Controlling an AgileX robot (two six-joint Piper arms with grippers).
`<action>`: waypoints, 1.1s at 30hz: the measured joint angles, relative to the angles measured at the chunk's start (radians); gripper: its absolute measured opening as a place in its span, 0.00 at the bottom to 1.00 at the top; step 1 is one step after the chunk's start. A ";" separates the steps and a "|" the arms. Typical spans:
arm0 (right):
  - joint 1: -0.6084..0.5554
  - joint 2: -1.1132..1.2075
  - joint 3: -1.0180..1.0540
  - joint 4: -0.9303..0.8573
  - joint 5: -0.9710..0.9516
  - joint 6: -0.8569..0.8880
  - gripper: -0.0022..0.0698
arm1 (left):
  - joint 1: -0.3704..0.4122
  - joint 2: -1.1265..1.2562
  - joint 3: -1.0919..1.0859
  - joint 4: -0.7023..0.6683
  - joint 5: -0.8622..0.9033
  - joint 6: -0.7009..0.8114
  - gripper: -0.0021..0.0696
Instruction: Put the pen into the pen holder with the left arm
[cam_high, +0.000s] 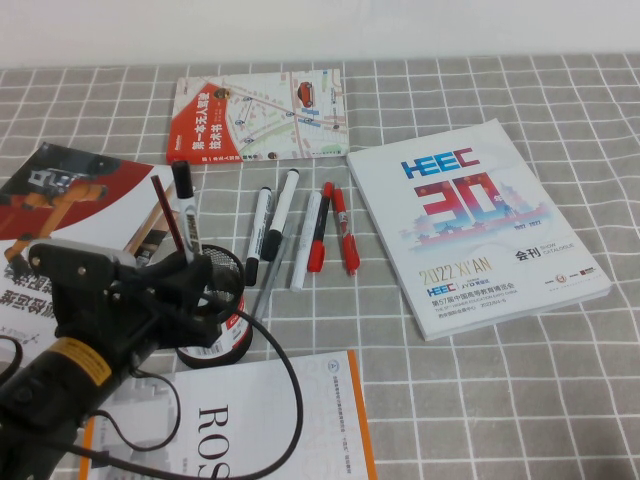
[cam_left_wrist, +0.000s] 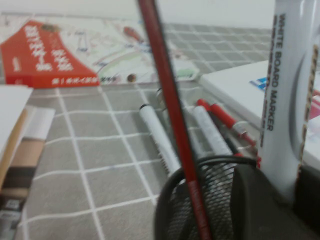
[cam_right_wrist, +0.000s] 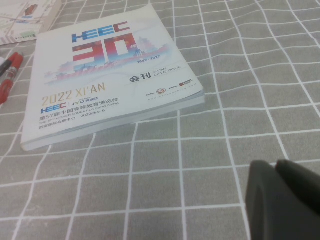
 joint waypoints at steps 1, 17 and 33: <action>0.000 0.000 0.000 0.000 0.000 0.000 0.01 | 0.000 0.000 0.000 -0.009 0.006 0.000 0.19; 0.000 0.000 0.000 0.000 0.000 0.000 0.01 | 0.000 0.000 0.000 -0.024 0.008 0.004 0.45; 0.000 0.000 0.000 0.000 0.000 0.000 0.01 | 0.000 -0.475 0.051 0.025 0.282 -0.082 0.04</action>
